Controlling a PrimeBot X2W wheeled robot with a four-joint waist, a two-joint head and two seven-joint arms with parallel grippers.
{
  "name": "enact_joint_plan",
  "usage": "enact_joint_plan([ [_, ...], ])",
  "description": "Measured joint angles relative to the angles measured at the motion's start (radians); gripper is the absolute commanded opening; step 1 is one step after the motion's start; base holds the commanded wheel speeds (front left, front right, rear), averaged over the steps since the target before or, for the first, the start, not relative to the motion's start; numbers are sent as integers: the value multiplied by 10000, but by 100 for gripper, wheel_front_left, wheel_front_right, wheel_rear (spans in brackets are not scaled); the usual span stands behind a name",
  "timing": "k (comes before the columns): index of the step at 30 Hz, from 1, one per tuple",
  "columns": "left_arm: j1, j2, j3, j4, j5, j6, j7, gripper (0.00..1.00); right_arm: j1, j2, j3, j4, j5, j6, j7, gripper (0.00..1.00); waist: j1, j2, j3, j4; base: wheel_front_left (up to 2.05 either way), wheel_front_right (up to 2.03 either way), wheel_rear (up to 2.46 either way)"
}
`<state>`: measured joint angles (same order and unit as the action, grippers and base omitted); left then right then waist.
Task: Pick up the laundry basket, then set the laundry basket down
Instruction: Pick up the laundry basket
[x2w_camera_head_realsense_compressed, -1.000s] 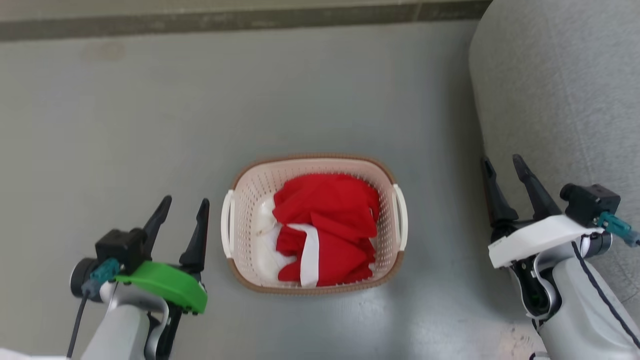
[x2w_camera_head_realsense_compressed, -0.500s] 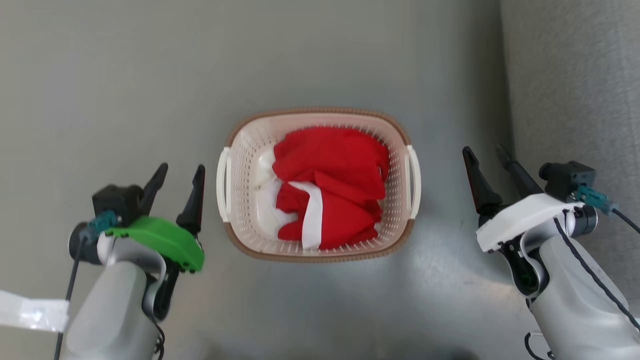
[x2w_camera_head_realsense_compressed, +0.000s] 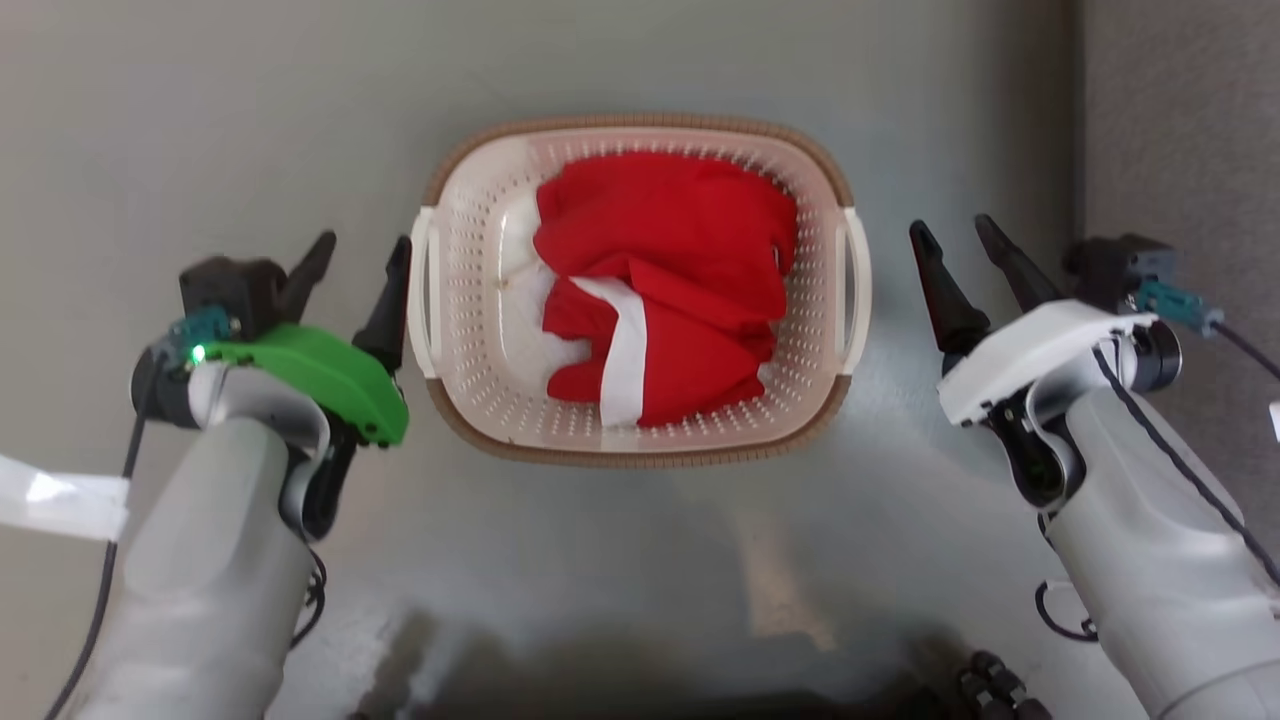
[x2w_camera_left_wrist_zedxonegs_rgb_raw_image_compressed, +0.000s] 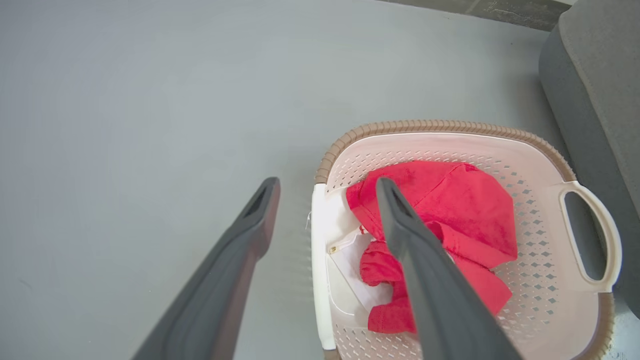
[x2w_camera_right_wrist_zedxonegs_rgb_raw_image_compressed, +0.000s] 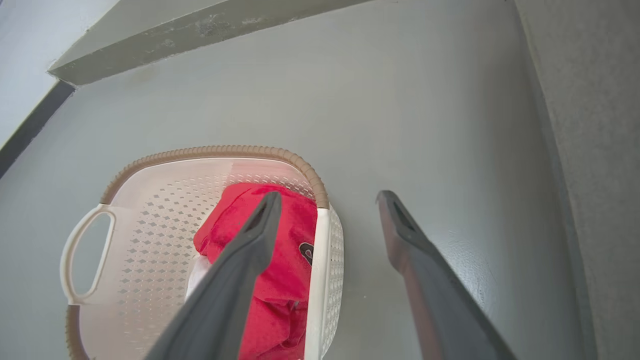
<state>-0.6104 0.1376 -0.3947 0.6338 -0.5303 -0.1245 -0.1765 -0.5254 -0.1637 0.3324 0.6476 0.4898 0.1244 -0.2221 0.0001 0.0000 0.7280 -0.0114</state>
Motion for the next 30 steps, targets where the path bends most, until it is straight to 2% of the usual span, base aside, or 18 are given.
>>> enact_joint_plan([
  [17,-1708,2,-934,1080,-516,0,188,100,-1695,274,865,1306,410,0,219,100,0,0,2046,-36,0,0,0],
  [30,-2307,-211,-1572,1870,-1243,0,276,100,-2630,380,1304,2096,746,65,203,100,0,0,2879,-43,0,0,0],
])
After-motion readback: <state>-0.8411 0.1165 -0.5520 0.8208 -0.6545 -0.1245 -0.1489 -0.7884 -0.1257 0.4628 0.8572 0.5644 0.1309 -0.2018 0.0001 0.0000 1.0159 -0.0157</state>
